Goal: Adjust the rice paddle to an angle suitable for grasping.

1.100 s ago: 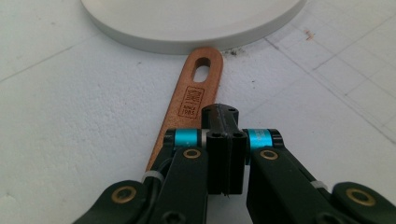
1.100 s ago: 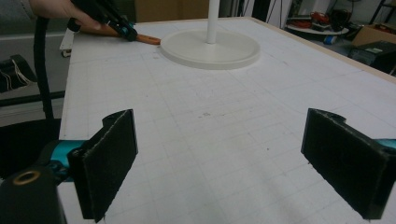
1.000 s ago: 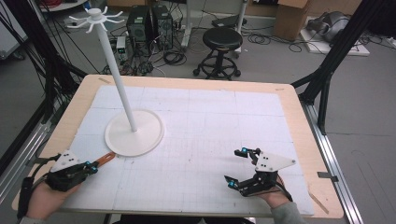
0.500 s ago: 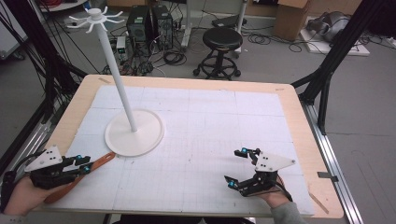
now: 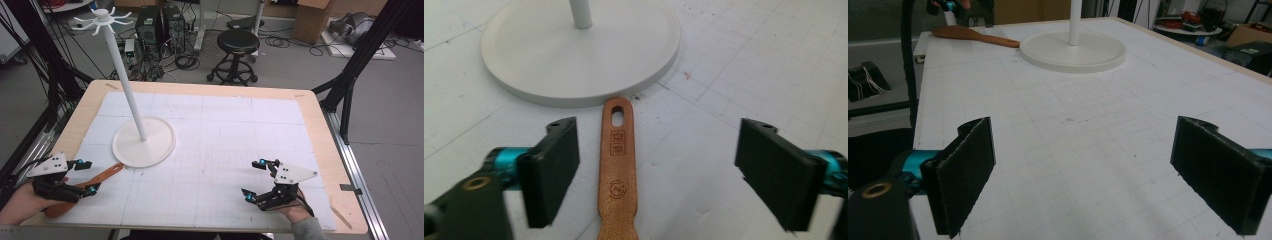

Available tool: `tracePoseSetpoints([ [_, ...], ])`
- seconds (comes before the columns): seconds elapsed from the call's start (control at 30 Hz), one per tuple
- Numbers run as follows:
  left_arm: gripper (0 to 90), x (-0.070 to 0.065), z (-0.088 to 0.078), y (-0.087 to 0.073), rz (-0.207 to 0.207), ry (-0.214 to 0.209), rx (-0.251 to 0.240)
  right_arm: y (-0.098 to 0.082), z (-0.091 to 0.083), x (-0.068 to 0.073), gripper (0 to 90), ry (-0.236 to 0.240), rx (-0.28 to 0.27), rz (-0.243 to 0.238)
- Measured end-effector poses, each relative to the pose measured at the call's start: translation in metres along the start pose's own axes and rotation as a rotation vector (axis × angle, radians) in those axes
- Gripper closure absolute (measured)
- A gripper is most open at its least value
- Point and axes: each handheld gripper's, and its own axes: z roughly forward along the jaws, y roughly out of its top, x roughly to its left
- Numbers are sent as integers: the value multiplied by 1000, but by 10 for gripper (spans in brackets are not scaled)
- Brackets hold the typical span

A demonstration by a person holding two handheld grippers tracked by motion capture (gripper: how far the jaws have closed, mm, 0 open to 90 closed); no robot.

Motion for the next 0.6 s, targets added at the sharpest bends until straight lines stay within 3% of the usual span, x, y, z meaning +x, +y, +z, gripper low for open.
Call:
tracePoseSetpoints([
  [0.13,136,7,5,-4,-12,-7,25,-1,0,-1,97,4,3,4],
  [0.37,143,15,10,-19,-41,34,73,-1,-1,0,97,5,3,6],
  [0.5,162,16,12,-25,-45,35,85,-1,1,-2,97,-1,0,2],
  [0.6,162,17,13,-25,-59,70,92,-1,2,-2,97,8,8,7],
])
